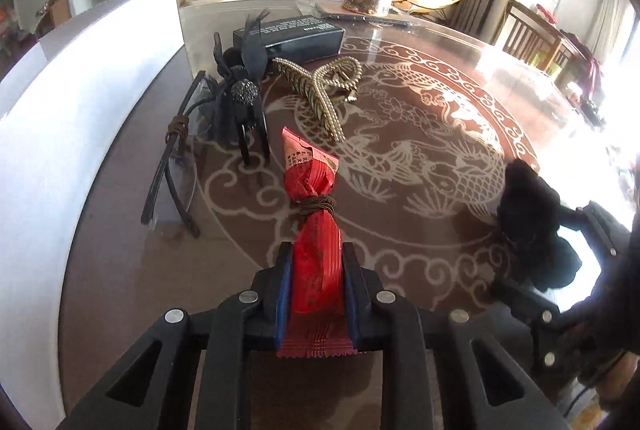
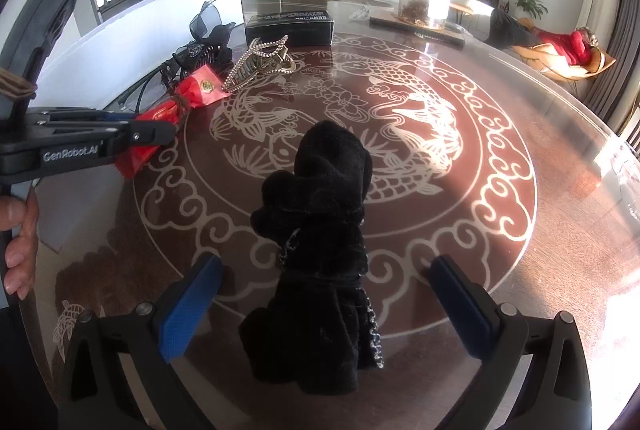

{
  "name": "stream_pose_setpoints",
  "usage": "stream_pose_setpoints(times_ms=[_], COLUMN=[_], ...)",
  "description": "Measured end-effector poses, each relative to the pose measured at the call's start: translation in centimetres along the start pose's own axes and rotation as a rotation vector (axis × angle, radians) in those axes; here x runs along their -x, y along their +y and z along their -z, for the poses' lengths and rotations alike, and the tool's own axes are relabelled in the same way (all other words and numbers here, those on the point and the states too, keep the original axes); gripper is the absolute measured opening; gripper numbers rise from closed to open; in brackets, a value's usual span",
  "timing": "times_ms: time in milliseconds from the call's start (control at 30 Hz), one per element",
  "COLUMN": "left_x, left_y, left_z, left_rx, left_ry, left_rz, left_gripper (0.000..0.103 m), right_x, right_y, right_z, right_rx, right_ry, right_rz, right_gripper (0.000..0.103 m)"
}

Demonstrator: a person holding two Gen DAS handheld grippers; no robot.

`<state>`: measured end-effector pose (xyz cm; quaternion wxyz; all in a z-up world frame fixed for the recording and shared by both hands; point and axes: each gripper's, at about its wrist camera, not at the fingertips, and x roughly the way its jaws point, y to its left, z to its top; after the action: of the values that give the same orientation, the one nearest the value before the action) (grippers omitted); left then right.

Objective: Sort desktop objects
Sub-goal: 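Grasp the black velvet pouch with the right tool while the left tool grasps the red wrapped packet, then hold the black pouch in the right tool while the left tool holds the red packet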

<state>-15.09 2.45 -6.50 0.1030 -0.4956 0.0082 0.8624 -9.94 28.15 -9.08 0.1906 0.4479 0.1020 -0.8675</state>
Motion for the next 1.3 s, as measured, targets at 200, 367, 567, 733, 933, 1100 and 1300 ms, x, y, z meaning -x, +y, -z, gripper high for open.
stream_pose_setpoints(times_ms=[200,367,567,733,933,1100,1300], left_x=[1.5,0.4,0.2,0.3,0.3,0.3,0.2], left_y=[-0.7,-0.9,-1.1,-1.1,-1.3,-1.3,-1.4], left_z=[3.2,2.0,1.7,2.5,2.5,2.4,2.4], left_rx=[-0.077,-0.097,-0.086,-0.092,-0.086,-0.087,-0.089], left_ry=[0.027,0.011,-0.017,-0.075,-0.078,-0.078,-0.077], left_rz=[-0.005,-0.046,-0.053,-0.045,-0.051,-0.050,-0.048], left_gripper=[0.076,0.077,0.083,0.086,0.088,0.088,0.089], right_x=[0.0,0.0,0.0,0.0,0.0,0.0,0.0], right_y=[0.0,0.0,0.0,0.0,0.0,0.0,0.0], right_z=[0.0,0.0,0.0,0.0,0.0,0.0,0.0], right_rx=[0.000,0.000,0.000,0.000,0.000,0.000,0.000], right_ry=[0.000,0.000,0.000,0.000,0.000,0.000,0.000], right_rz=[0.000,0.000,0.000,0.000,0.000,0.000,0.000], right_gripper=[0.103,0.103,0.103,0.103,0.103,0.103,0.103])
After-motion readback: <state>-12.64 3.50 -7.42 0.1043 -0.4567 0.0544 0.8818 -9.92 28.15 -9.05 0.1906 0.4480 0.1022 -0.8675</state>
